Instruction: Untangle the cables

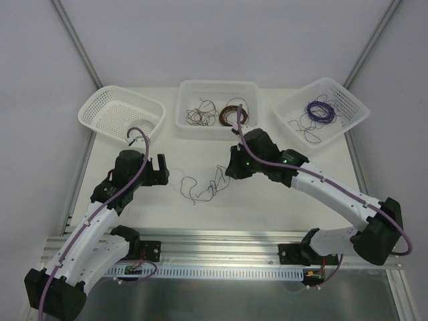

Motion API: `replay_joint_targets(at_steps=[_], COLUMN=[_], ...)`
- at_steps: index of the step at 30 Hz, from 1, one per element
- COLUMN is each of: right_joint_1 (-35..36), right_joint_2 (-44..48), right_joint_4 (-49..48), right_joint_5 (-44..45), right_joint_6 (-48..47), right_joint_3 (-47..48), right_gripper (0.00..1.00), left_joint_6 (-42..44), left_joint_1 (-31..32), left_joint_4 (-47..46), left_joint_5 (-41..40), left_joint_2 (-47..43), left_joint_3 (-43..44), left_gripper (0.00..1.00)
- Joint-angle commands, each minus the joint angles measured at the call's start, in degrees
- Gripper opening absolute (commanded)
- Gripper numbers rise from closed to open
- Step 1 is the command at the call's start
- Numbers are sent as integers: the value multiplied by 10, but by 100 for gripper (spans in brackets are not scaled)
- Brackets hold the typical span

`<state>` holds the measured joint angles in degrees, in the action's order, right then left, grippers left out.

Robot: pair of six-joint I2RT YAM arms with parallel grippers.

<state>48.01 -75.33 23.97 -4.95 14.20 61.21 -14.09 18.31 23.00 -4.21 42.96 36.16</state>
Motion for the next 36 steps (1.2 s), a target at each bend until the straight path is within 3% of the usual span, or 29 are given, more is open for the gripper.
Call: replay_joint_targets(at_steps=[1,6,11,14,18,22,25,32,36], right_joint_1=[2,3,2,2,2,2,2,2,2], right_joint_2=[37,55,87,100,45,93,107,122,136], right_joint_4=[126,202,192,144,253,150,151,145,129], right_joint_5=[21,34,32,-27,46,-21,-30,-23,-15], right_joint_6=[-84,-134,-153,-163,-154,-124,-118,-109,-98], right_joint_3=[98,226,285,253,269,165,163,166,164], right_gripper=[1,1,1,1,1,1,1,1,1], left_joint_6=[4,2,4,8,11,-45,-105,-181,-226], left_joint_1=[-2,-2,-1,-1,-1,0,8,184,245], left_joint_4=[-11,-12,-13,-18,-35,-58,-85,-255,-374], left_joint_5=[14,13,23,41,109,178,232,142,118], left_joint_2=[-2,-2,5,2,-9,-4,26,78,132], left_joint_3=[11,10,12,12,7,-7,-12,-37,-60], left_gripper=[99,99,99,99,99,99,99,99,97])
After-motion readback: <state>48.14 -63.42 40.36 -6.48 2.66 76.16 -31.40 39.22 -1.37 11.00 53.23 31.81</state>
